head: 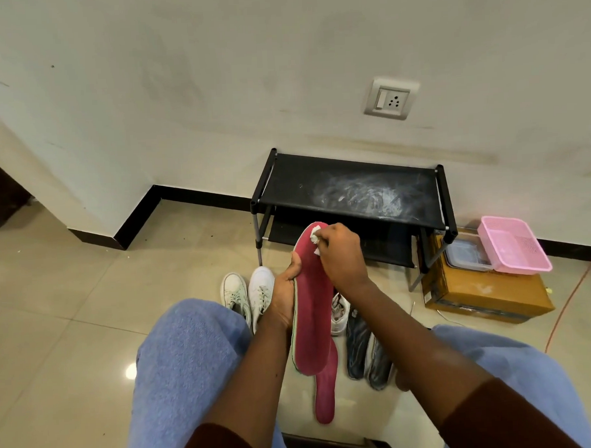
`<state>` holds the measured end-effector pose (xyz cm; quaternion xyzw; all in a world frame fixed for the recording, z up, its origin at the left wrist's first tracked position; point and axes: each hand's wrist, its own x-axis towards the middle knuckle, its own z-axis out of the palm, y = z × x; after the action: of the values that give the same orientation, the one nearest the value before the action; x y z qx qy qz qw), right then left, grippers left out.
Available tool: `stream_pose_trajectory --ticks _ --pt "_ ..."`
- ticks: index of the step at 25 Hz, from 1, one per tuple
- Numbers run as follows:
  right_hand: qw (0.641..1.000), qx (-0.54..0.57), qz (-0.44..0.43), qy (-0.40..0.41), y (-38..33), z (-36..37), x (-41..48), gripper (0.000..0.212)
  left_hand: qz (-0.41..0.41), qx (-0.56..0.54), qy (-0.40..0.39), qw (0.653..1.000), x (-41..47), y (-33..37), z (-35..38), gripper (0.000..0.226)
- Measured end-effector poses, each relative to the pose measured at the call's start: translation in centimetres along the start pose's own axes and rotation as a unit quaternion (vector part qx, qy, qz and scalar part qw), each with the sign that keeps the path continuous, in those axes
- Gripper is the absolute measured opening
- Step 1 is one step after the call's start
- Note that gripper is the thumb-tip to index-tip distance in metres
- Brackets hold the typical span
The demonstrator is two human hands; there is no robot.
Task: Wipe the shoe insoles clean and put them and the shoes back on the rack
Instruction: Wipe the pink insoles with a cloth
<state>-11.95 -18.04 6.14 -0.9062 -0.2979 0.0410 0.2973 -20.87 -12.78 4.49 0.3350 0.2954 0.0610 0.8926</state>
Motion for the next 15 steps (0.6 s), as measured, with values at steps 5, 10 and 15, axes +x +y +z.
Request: stream_pose_trajectory --ticks 5,10,15 --pt "0.999 0.001 -0.029 -0.017 -0.3 0.2 -0.5 0.029 0.014 -0.054 -0.012 0.998 0.1 0.2 0.0 0.059" --pt "0.992 0.051 -0.085 -0.072 -1.5 0.6 -5.3 0.028 0.033 -0.113 0.017 0.993 1.3 -0.3 -1.5 0.055" --pt "0.993 0.054 -0.084 -0.056 -1.0 0.8 -5.9 0.022 0.014 -0.039 0.041 0.998 0.9 -0.2 -1.3 0.050"
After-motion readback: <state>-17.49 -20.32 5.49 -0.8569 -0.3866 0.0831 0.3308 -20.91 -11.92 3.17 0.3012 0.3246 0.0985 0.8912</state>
